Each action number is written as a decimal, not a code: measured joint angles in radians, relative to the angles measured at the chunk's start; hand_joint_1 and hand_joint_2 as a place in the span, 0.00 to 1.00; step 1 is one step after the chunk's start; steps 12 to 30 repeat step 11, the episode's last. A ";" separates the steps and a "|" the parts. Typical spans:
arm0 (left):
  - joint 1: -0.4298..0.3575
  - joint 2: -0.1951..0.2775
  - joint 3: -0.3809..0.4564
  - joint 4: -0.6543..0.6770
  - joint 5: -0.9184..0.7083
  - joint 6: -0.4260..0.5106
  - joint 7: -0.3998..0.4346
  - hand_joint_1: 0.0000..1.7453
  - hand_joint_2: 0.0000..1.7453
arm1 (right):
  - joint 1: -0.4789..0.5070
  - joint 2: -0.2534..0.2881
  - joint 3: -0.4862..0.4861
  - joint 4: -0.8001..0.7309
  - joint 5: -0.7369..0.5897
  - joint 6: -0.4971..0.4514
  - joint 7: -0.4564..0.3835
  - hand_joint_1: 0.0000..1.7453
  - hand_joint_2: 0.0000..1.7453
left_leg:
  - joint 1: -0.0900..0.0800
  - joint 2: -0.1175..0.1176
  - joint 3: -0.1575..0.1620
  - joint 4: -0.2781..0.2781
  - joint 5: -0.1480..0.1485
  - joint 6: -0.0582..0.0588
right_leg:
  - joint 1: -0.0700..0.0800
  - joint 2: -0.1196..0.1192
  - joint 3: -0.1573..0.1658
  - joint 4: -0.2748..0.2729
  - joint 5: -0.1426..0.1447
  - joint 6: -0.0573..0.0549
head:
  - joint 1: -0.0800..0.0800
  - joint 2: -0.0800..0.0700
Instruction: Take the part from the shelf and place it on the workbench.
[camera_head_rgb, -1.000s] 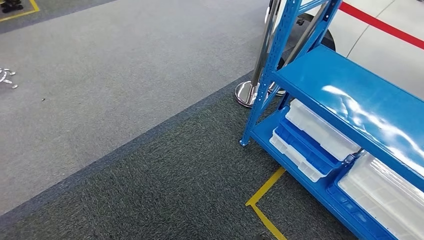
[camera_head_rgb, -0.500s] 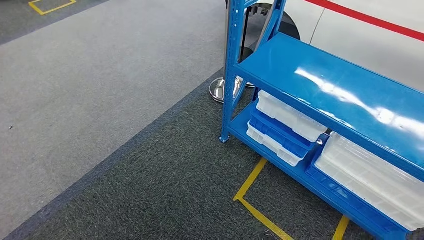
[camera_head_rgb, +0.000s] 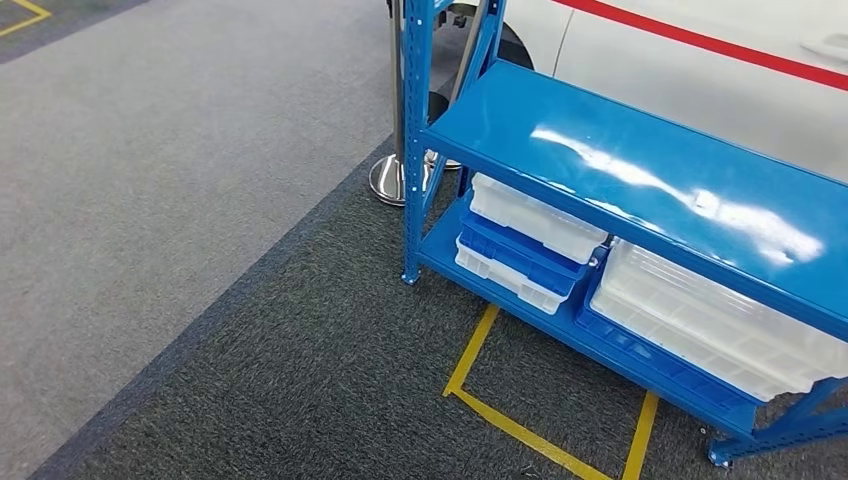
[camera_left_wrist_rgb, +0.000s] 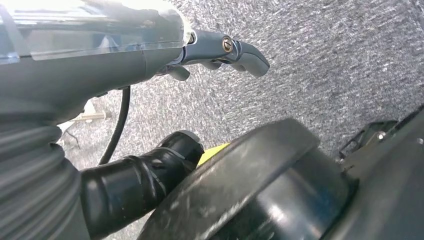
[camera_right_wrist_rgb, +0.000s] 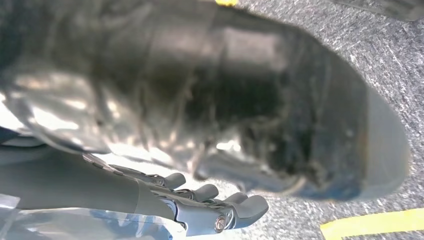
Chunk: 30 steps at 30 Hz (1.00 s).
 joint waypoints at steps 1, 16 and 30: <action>0.001 0.000 0.007 0.000 0.007 0.006 0.002 0.00 1.00 | 0.001 0.000 -0.002 0.000 0.000 0.000 0.000 0.00 0.00 | 0.000 0.012 0.001 0.000 -0.003 -0.001 | -0.002 -0.005 -0.016 0.028 -0.002 0.002 | 0.000 0.000; -0.003 -0.008 0.073 -0.002 0.068 0.059 0.015 0.00 1.00 | 0.005 -0.001 -0.018 0.000 0.002 0.000 -0.001 0.00 0.00 | -0.011 0.087 0.045 -0.001 -0.043 -0.045 | 0.010 -0.054 0.123 -0.247 0.120 -0.045 | -0.001 0.000; -0.003 -0.008 0.073 -0.002 0.068 0.059 0.015 0.00 1.00 | 0.005 -0.001 -0.018 0.000 0.002 0.000 -0.001 0.00 0.00 | -0.011 0.087 0.045 -0.001 -0.043 -0.045 | 0.010 -0.054 0.123 -0.247 0.120 -0.045 | -0.001 0.000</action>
